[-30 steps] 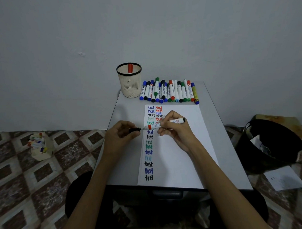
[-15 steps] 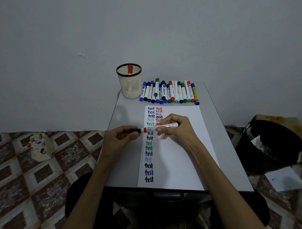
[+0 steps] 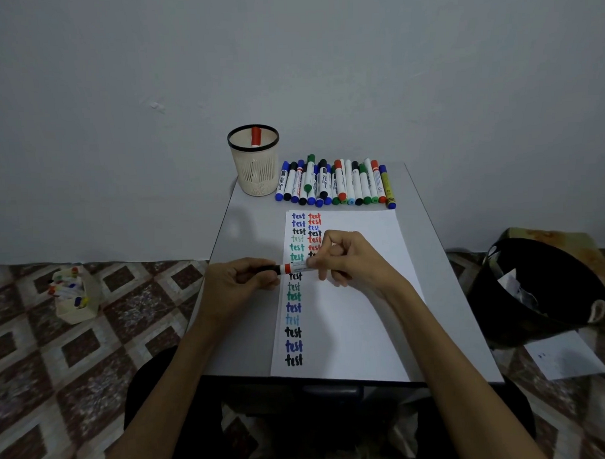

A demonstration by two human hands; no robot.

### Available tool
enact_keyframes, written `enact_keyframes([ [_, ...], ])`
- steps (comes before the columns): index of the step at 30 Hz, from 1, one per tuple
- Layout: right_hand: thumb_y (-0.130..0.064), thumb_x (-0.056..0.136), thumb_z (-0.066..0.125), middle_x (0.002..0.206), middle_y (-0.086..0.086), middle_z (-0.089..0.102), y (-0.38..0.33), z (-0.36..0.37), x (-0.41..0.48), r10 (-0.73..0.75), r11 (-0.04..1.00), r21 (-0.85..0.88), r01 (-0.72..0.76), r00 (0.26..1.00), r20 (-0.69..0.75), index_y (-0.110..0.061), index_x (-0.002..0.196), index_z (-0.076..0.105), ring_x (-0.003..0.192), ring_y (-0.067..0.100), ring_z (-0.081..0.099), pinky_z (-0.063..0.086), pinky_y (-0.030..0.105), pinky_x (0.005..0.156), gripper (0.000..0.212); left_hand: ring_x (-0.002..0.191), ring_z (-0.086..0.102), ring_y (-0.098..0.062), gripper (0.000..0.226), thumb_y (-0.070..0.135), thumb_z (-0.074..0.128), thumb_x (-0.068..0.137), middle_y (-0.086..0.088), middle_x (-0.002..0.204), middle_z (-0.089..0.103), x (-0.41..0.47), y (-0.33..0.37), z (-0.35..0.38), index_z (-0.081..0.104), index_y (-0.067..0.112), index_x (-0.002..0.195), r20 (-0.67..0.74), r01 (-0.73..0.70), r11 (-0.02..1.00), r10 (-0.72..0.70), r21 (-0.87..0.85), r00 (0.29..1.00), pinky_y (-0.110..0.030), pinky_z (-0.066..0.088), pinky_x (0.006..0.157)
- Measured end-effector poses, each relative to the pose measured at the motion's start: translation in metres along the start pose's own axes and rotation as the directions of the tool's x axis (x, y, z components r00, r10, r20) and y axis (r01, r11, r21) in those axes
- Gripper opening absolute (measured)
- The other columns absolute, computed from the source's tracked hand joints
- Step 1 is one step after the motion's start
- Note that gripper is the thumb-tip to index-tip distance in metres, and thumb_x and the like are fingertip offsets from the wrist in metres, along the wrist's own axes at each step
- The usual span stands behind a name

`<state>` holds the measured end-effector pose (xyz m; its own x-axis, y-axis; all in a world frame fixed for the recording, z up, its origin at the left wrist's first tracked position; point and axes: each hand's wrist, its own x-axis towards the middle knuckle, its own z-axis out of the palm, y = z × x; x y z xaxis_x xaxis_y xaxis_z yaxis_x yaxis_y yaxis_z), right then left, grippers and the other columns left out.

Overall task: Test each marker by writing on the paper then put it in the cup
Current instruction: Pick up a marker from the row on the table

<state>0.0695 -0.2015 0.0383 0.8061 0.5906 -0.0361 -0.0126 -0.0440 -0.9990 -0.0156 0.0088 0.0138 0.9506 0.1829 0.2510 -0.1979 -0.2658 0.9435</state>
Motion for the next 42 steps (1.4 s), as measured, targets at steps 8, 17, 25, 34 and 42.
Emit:
enact_keyframes([
  [8, -0.010, 0.088, 0.068, 0.067, 0.015, 0.064, 0.001, -0.006, -0.008, 0.063, 0.991, -0.124, -0.054, 0.996, 0.070, -0.003, 0.093, 0.065, 0.042, 0.018, 0.049, 0.037, 0.021, 0.041, 0.009, 0.076, 0.071, -0.011, 0.023, 0.007, 0.073, 0.072, 0.016, 0.079, 0.072, -0.003, 0.002, 0.006, 0.069, 0.019, 0.091, -0.048, -0.074, 0.995, 0.077, 0.064, 0.996, -0.018, 0.054, 0.071],
  [17, -0.031, 0.087, 0.068, 0.077, -0.012, 0.063, -0.047, 0.000, 0.034, 0.119, 0.596, -0.796, 0.103, 0.969, 0.215, -0.021, 0.099, 0.072, 0.067, 0.004, 0.053, 0.043, 0.024, 0.066, 0.016, 0.095, 0.062, 0.002, 0.030, 0.017, 0.067, 0.082, 0.016, 0.101, 0.068, 0.003, 0.001, 0.008, 0.064, 0.017, 0.112, -0.127, -0.122, 0.965, 0.154, 0.234, 0.980, -0.014, 0.048, 0.084],
  [25, -0.021, 0.083, 0.073, 0.082, -0.004, 0.061, -0.085, -0.004, 0.101, -0.339, 0.684, -0.716, 0.141, 0.930, -0.141, -0.020, 0.101, 0.057, 0.072, 0.013, 0.061, 0.056, 0.039, 0.071, 0.024, 0.133, 0.033, -0.015, 0.066, 0.053, 0.033, 0.085, -0.002, 0.144, 0.039, 0.037, -0.025, 0.003, 0.039, 0.015, 0.138, 0.091, -0.082, 0.724, 0.027, 0.685, 0.995, -0.026, 0.008, 0.114],
  [34, -0.008, 0.091, 0.061, 0.081, -0.004, 0.057, -0.118, 0.025, 0.178, -0.746, 0.647, -0.619, 0.446, 0.539, -0.391, -0.012, 0.152, 0.019, 0.062, 0.006, 0.061, 0.057, 0.025, 0.062, 0.074, 0.134, 0.031, -0.015, 0.073, 0.058, 0.020, 0.083, -0.001, 0.146, 0.037, 0.045, -0.031, 0.007, 0.041, 0.015, 0.138, 0.056, -0.093, 0.668, 0.076, 0.739, 0.996, -0.026, 0.010, 0.113],
  [42, -0.004, 0.089, 0.052, 0.070, 0.010, 0.061, -0.101, 0.031, 0.217, -0.758, 0.595, -0.708, 0.380, 0.558, -0.338, -0.033, 0.145, 0.013, 0.057, 0.025, 0.059, 0.054, 0.041, 0.056, 0.075, 0.133, 0.034, -0.014, 0.068, 0.055, 0.024, 0.085, -0.001, 0.144, 0.040, 0.046, -0.034, 0.008, 0.043, 0.014, 0.136, 0.047, -0.087, 0.652, 0.078, 0.753, 0.996, -0.029, 0.015, 0.114],
])
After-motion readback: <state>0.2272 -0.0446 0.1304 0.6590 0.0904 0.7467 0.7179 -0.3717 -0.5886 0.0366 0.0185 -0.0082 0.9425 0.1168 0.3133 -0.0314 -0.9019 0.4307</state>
